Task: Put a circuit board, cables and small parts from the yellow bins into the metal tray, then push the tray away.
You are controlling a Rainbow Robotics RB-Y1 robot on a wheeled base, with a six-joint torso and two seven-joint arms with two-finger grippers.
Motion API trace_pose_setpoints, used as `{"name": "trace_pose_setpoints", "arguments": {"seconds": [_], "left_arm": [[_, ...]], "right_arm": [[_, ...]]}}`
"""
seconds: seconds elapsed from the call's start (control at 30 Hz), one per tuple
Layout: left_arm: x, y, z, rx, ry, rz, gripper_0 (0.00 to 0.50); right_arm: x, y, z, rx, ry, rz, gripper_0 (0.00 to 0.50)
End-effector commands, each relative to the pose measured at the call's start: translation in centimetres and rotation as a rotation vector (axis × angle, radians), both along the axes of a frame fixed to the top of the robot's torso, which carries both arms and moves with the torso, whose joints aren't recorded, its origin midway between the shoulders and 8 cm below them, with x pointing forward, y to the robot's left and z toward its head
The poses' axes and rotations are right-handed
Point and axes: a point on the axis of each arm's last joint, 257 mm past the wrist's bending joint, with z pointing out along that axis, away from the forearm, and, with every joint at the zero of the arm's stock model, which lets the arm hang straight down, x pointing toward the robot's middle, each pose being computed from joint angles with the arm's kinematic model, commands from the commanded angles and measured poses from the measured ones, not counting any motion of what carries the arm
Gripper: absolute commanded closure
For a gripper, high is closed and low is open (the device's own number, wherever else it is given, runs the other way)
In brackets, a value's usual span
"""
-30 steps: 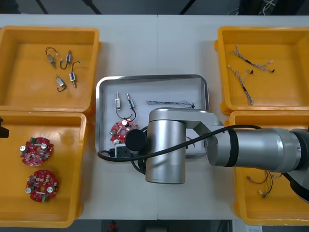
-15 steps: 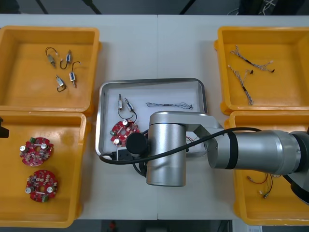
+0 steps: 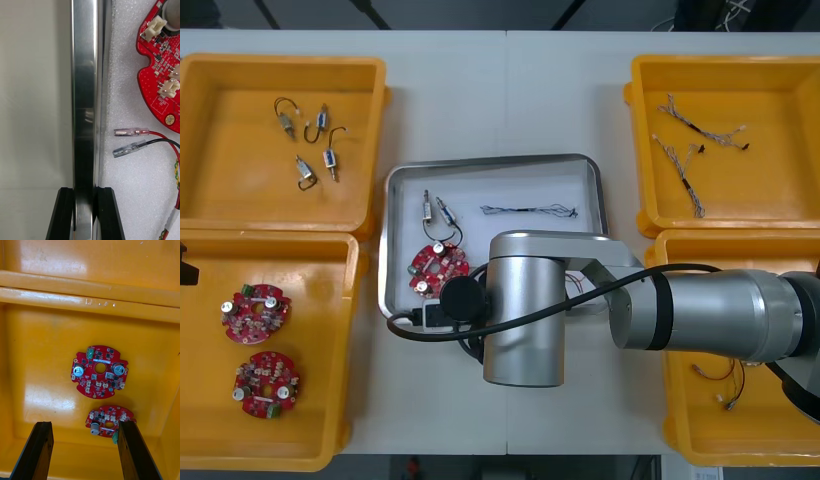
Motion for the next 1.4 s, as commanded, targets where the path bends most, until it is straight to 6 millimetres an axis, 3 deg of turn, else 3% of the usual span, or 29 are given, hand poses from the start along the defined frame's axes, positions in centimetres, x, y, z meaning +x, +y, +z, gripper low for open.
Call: {"name": "trace_pose_setpoints", "arguments": {"seconds": [0.03, 0.57, 1.4], "left_arm": [[0.0, 1.3, 1.2, 0.078, -0.007, -0.067, 0.0], [0.0, 1.3, 1.2, 0.078, -0.007, -0.067, 0.0], [0.0, 1.3, 1.2, 0.078, -0.007, -0.067, 0.0]], "right_arm": [[0.9, 0.3, 1.3, 0.005, -0.039, -0.008, 0.5], [6.2, -0.7, 6.4, 0.006, -0.146, -0.082, 0.5], [14.7, -1.3, 12.0, 0.014, -0.274, -0.142, 0.5]]}}
